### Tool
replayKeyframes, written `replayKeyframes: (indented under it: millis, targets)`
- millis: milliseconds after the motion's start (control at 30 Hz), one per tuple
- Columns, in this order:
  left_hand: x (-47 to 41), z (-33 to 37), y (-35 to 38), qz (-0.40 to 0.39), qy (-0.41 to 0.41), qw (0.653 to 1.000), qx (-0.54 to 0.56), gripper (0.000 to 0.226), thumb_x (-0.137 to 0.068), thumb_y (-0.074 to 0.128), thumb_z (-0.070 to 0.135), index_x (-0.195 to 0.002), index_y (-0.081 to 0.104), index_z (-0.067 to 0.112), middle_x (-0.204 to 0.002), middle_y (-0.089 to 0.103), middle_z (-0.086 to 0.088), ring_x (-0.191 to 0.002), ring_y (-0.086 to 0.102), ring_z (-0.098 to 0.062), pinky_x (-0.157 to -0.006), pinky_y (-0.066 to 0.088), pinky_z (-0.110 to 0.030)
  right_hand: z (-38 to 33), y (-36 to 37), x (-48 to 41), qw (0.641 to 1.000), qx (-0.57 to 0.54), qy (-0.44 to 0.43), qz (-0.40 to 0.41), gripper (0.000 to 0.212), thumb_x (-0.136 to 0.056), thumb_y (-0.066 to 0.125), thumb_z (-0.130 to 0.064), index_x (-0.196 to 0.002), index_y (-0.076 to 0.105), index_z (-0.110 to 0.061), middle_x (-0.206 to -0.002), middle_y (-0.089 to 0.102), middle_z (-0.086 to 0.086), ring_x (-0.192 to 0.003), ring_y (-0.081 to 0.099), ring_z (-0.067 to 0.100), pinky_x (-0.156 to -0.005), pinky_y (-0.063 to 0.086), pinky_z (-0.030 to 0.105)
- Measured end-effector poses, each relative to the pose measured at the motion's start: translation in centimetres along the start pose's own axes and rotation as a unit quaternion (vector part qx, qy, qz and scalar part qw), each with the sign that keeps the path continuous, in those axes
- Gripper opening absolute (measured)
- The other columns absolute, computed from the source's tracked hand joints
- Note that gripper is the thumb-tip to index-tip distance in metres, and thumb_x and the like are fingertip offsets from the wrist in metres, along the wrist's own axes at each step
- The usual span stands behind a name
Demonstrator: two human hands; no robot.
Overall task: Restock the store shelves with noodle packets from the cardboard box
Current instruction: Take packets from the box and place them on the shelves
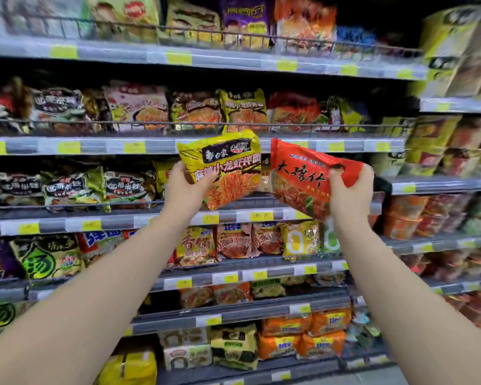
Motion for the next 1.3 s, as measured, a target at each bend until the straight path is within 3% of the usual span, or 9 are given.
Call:
replayKeyframes:
  millis: [67,167,267,433,567,767,967,1100,1300]
  targets:
    - [-2.3,1.5,0.3,0.019,0.029,0.999,0.011,0.041,-0.082,0.069,0.038,-0.113,0.050,0.019,-0.104,0.060,0.009,-0.104,0.056,-0.018,-0.086,0.042,-0.030,-1.0,1.1,-2.2,1.000,-0.009,-0.024,0.003,0.010,-0.095,0.051,-0.020,-0.102,0.044,-0.021,-0.088,0.051,-0.010,-0.074,0.049,-0.001,-0.059,0.040,0.011]
    - [-5.1,3.3,1.6,0.044,0.063,0.996,0.034,0.060,-0.075,0.070,0.049,-0.121,0.049,0.017,-0.119,0.061,0.003,-0.111,0.057,-0.019,-0.098,0.045,-0.038,-2.2,2.7,-5.6,0.998,-0.015,-0.066,0.016,0.008,-0.095,0.049,-0.020,-0.102,0.044,-0.021,-0.085,0.049,-0.016,-0.074,0.048,-0.003,-0.061,0.039,0.007]
    - [-8.1,4.8,3.6,0.055,0.104,0.991,0.067,0.034,-0.083,0.070,0.030,-0.108,0.049,0.023,-0.101,0.061,0.009,-0.095,0.059,-0.010,-0.087,0.046,-0.030,-3.0,4.0,-9.0,0.993,-0.022,-0.113,0.039,0.008,-0.096,0.047,-0.022,-0.102,0.041,-0.022,-0.086,0.047,-0.015,-0.075,0.047,-0.003,-0.061,0.038,0.006]
    - [-12.5,7.5,7.0,0.065,0.189,0.977,0.078,0.036,-0.083,0.071,0.022,-0.104,0.044,0.034,-0.094,0.055,0.025,-0.089,0.056,0.001,-0.078,0.040,-0.007,-4.1,6.0,-14.0,0.975,-0.010,-0.207,0.077,0.018,-0.098,0.044,-0.023,-0.109,0.046,-0.009,-0.091,0.047,-0.008,-0.078,0.048,0.006,-0.065,0.037,0.011]
    - [-15.7,8.9,10.3,0.052,0.228,0.971,0.043,0.036,-0.085,0.069,0.018,-0.095,0.041,0.037,-0.090,0.053,0.020,-0.093,0.053,-0.012,-0.082,0.039,-0.024,-4.0,6.6,-17.4,0.959,-0.025,-0.265,0.101,0.019,-0.097,0.046,-0.017,-0.106,0.050,-0.001,-0.089,0.044,-0.020,-0.082,0.049,-0.014,-0.070,0.035,0.002]
    - [-19.3,8.6,13.2,0.032,0.233,0.971,-0.037,0.031,-0.088,0.066,0.022,-0.115,0.051,0.022,-0.105,0.053,0.008,-0.097,0.048,-0.012,-0.080,0.033,-0.023,-2.6,7.2,-21.9,0.943,-0.022,-0.313,0.105,0.018,-0.096,0.047,-0.013,-0.102,0.051,0.004,-0.086,0.041,-0.022,-0.082,0.043,-0.022,-0.076,0.033,0.002]
    - [-22.5,8.1,14.0,0.080,0.126,0.985,-0.088,0.036,-0.088,0.063,0.036,-0.111,0.055,0.010,-0.107,0.059,-0.007,-0.101,0.056,-0.027,-0.078,0.039,-0.031,0.1,9.1,-25.4,0.953,-0.026,-0.294,0.062,0.018,-0.096,0.047,-0.016,-0.102,0.050,0.000,-0.086,0.047,-0.008,-0.072,0.041,0.001,-0.068,0.032,0.012]
    - [-23.4,8.3,14.1,0.111,0.083,0.973,-0.185,0.067,-0.081,0.068,0.045,-0.130,0.042,0.007,-0.130,0.053,-0.014,-0.114,0.053,-0.031,-0.088,0.044,-0.038,0.8,11.1,-27.1,0.969,-0.043,-0.245,0.015,0.016,-0.097,0.047,-0.019,-0.107,0.047,-0.006,-0.079,0.044,-0.017,-0.068,0.047,-0.004,-0.060,0.032,0.007]
    - [-22.0,9.3,14.2,0.205,0.097,0.936,-0.270,0.038,-0.077,0.074,0.023,-0.104,0.050,0.012,-0.118,0.050,-0.013,-0.108,0.052,-0.033,-0.079,0.040,-0.036,3.3,13.6,-29.7,0.996,-0.017,-0.081,-0.030,0.032,-0.094,0.052,-0.019,-0.121,0.038,-0.008,-0.096,0.054,0.001,-0.077,0.052,0.015,-0.063,0.036,0.023]
Point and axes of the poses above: each hand's wrist, its own x-axis away from the middle knuckle, its own y-axis out of the palm, z = x × y, the point moved 8 cm from there along -x, towards the middle knuckle
